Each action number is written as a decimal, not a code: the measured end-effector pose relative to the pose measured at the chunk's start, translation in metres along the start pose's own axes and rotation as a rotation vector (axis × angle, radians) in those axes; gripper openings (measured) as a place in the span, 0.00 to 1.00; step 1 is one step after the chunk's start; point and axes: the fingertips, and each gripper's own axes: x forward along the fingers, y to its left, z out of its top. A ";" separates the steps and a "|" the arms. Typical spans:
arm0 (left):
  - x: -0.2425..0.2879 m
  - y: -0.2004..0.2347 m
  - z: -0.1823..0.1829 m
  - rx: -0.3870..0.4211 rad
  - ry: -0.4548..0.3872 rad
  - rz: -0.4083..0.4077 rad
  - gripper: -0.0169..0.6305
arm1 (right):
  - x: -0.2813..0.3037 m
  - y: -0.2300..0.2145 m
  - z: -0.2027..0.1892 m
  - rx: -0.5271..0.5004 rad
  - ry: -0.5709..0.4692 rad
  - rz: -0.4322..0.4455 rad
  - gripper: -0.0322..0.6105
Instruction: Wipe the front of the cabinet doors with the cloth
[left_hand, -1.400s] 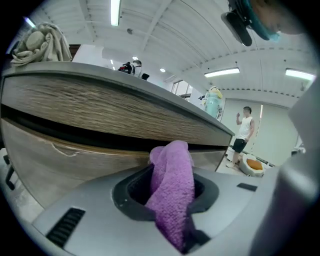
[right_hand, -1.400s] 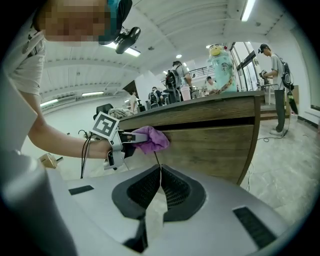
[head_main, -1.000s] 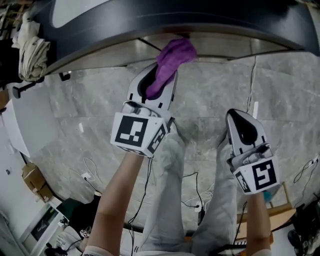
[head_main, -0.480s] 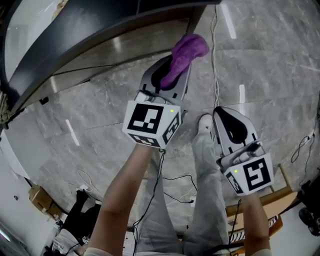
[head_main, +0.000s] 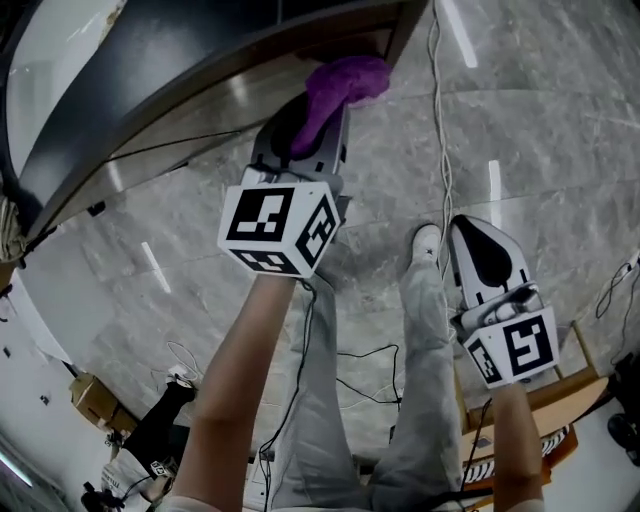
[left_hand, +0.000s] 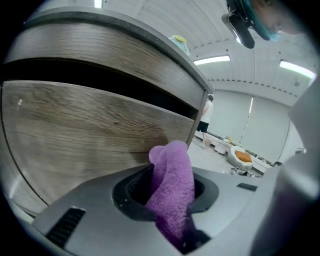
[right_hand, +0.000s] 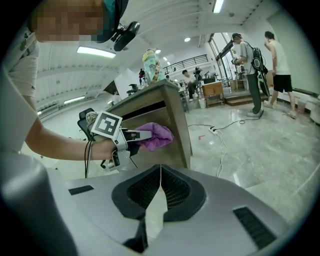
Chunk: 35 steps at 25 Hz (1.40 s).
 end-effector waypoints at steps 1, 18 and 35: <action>-0.006 0.007 0.001 -0.002 -0.003 0.008 0.18 | 0.004 0.005 0.001 -0.006 0.001 0.007 0.09; -0.138 0.197 -0.007 -0.079 -0.022 0.210 0.18 | 0.115 0.163 0.024 -0.140 0.052 0.185 0.09; -0.150 0.139 -0.037 -0.059 0.006 0.181 0.18 | 0.082 0.156 0.012 -0.105 0.019 0.195 0.09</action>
